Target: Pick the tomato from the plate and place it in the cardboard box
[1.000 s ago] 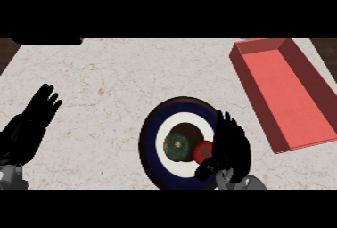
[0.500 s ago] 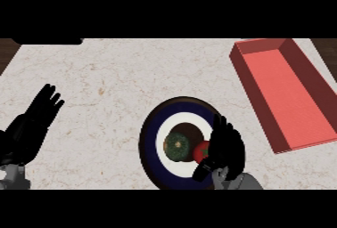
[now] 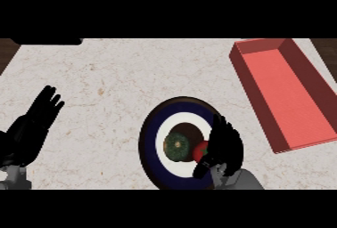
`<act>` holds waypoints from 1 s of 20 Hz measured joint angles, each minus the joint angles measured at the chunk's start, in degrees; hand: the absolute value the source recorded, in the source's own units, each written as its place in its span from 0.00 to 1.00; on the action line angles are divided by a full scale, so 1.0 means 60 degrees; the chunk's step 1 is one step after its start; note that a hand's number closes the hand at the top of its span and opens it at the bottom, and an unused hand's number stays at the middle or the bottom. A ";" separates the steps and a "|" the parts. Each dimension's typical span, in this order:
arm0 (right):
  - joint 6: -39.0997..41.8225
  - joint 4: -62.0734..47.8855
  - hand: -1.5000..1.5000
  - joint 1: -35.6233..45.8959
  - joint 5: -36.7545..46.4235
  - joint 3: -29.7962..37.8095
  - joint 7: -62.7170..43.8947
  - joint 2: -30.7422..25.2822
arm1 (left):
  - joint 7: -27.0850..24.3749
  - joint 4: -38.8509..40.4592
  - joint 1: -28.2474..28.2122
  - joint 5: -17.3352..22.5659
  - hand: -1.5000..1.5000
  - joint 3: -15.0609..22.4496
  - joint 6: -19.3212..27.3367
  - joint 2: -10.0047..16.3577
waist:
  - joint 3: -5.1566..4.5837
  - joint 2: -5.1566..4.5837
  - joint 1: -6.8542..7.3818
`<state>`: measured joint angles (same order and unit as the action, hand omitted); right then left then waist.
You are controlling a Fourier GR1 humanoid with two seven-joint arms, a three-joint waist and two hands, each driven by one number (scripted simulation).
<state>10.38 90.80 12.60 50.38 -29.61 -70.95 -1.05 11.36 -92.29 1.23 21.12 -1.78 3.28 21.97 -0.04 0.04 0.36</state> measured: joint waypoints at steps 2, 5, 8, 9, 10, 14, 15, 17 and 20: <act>-0.0036 0.0006 1.00 -0.0073 0.0135 -0.0039 0.0053 -0.0010 | 0.0116 -0.0142 -0.0028 0.0058 0.50 -0.0117 -0.0039 0.0070 | -0.0007 0.0016 -0.0005; -0.0084 -0.0010 1.00 -0.0027 0.0388 -0.0169 0.0302 -0.0015 | 0.0137 -0.0080 0.0045 0.0013 0.50 -0.0180 -0.0100 0.0000 | -0.0012 0.0022 -0.0029; -0.0053 -0.0128 1.00 0.0218 0.0453 -0.0242 0.0408 -0.0004 | 0.0076 0.0033 0.0065 -0.0114 0.50 -0.0202 -0.0118 -0.0076 | -0.0005 0.0010 -0.0025; -0.0041 -0.0167 1.00 0.0178 0.0564 -0.0234 0.0484 0.0001 | 0.0136 -0.0114 -0.0026 -0.0162 0.50 -0.0111 -0.0064 -0.0171 | -0.0004 0.0012 -0.0022; -0.0082 -0.0235 1.00 0.0223 0.0600 -0.0278 0.0487 0.0005 | 0.0201 -0.0215 -0.0038 -0.0190 0.50 -0.0085 -0.0043 -0.0198 | -0.0002 0.0010 -0.0015; -0.0076 -0.0277 1.00 0.0265 0.0721 -0.0245 0.0619 0.0016 | 0.0017 -0.0005 0.0028 -0.0303 0.50 -0.0144 -0.0083 -0.0345 | 0.0000 0.0002 -0.0035; -0.0090 -0.0252 1.00 0.0257 0.0728 -0.0357 0.0564 0.0015 | 0.0116 -0.0064 0.0032 -0.0252 0.50 -0.0199 -0.0135 -0.0289 | 0.0000 0.0005 -0.0027; -0.0034 -0.0693 1.00 0.0824 0.0490 -0.0016 0.0766 0.0028 | 0.0168 -0.0022 0.0142 -0.0241 0.50 -0.0226 -0.0204 -0.0309 | 0.0002 -0.0008 0.0000; 0.0043 -0.2226 1.00 0.2404 -0.0011 0.1116 0.1549 0.0062 | 0.0293 0.0020 0.0309 -0.0186 0.50 -0.0303 -0.0328 -0.0206 | 0.0005 -0.0061 0.0142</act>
<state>10.64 77.44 27.03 50.31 -22.91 -61.66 -0.67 13.12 -92.17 3.09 20.00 -3.60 1.31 20.73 0.00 -0.32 1.21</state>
